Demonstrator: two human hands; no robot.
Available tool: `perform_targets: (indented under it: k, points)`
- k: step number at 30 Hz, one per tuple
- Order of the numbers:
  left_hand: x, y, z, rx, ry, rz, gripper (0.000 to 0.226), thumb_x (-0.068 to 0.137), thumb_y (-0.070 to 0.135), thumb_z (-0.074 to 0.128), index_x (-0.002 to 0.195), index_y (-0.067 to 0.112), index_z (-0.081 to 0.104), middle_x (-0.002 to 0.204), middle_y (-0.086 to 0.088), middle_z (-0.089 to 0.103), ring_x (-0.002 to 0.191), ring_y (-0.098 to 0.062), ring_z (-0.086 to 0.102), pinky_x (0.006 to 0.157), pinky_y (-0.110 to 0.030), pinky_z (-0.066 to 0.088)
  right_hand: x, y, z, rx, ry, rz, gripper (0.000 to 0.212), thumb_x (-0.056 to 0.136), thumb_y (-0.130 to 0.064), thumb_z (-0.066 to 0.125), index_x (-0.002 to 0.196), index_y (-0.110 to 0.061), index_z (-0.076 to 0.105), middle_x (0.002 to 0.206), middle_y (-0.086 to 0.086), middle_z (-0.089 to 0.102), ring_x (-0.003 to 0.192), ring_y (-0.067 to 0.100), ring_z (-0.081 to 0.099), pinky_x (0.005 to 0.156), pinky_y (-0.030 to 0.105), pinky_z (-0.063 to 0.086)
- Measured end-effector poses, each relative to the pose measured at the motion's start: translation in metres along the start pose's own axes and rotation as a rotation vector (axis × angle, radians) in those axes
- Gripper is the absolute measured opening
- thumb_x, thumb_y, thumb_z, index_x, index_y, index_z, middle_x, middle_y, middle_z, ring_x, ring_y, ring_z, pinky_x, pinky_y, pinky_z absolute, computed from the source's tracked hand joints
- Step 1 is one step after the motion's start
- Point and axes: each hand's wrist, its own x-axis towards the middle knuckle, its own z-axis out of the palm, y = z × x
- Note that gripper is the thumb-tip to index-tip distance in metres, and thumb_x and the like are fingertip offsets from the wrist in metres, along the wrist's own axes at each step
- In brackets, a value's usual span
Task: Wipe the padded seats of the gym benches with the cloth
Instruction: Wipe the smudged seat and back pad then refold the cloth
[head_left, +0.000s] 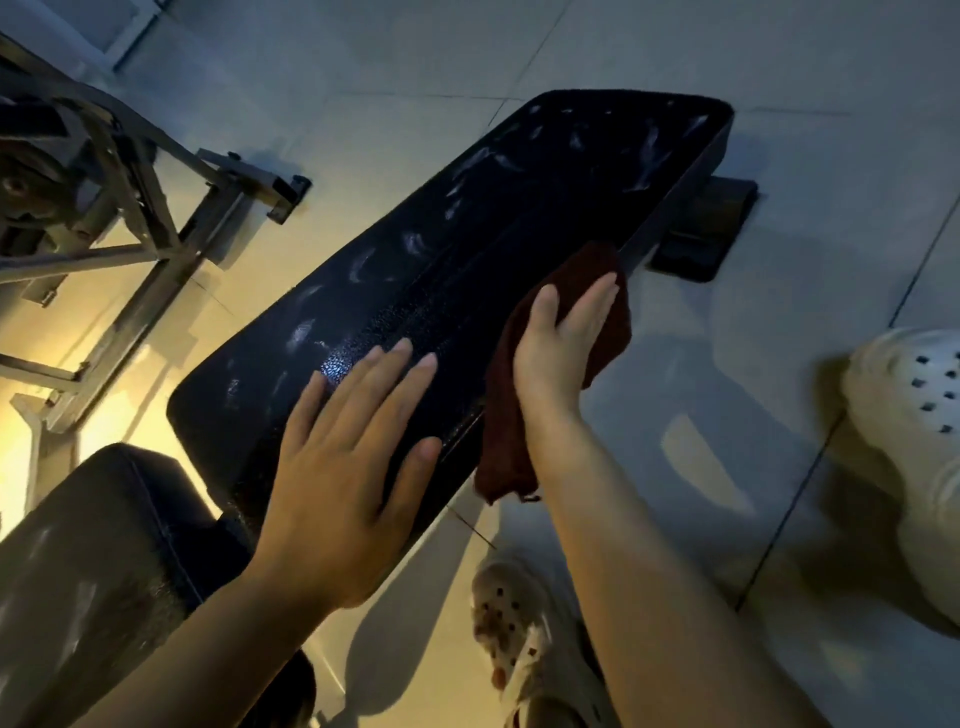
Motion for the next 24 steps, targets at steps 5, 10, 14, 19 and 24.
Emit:
perform_targets:
  k: [5,10,14,19,24]
  points:
    - [0.041,0.005,0.015,0.074,-0.095,-0.042,0.059,0.099,0.052,0.021,0.152,0.031,0.009,0.158,0.007,0.012,0.148,-0.012,0.008,0.117,-0.031,-0.006,0.136,-0.016,-0.027,-0.034,0.062,0.152,0.065,0.106,-0.034,0.031,0.156,-0.01,-0.003,0.164,0.007,0.0,0.151,0.021,0.006,0.122,0.033,0.005]
    - [0.076,0.009,0.035,0.123,-0.129,-0.021,0.056,0.101,0.049,0.017,0.152,0.027,0.012,0.158,0.004,0.018,0.148,-0.01,0.004,0.119,-0.035,-0.007,0.128,-0.007,-0.027,0.043,0.054,0.127,0.067,0.104,-0.043,0.031,0.156,-0.02,-0.003,0.165,0.003,0.006,0.15,0.022,0.012,0.122,0.046,0.014]
    - [0.079,0.009,0.041,0.115,-0.172,0.047,0.059,0.101,0.054,0.018,0.154,0.028,0.016,0.159,0.005,0.017,0.149,-0.009,0.002,0.119,-0.038,-0.002,0.041,0.006,-0.012,0.103,-0.026,0.055,0.075,0.097,-0.058,0.028,0.155,-0.026,-0.009,0.165,-0.005,-0.004,0.15,0.011,0.003,0.123,0.038,0.01]
    - [0.075,0.009,0.04,0.102,-0.186,0.011,0.056,0.103,0.052,0.014,0.153,0.028,0.016,0.158,0.003,0.023,0.149,-0.011,0.009,0.119,-0.036,0.001,0.008,0.005,0.002,0.119,0.001,0.07,0.079,0.091,-0.054,0.03,0.155,-0.023,-0.006,0.164,-0.003,-0.002,0.15,0.009,0.003,0.123,0.041,0.016]
    - [0.076,0.013,0.039,0.139,-0.157,-0.003,0.055,0.103,0.049,0.016,0.151,0.023,0.022,0.156,-0.003,0.029,0.146,-0.019,0.018,0.12,-0.037,0.003,0.089,-0.004,-0.02,0.07,0.046,0.062,0.068,0.103,-0.048,0.024,0.156,-0.017,-0.005,0.164,-0.001,-0.004,0.15,0.012,0.0,0.123,0.033,0.004]
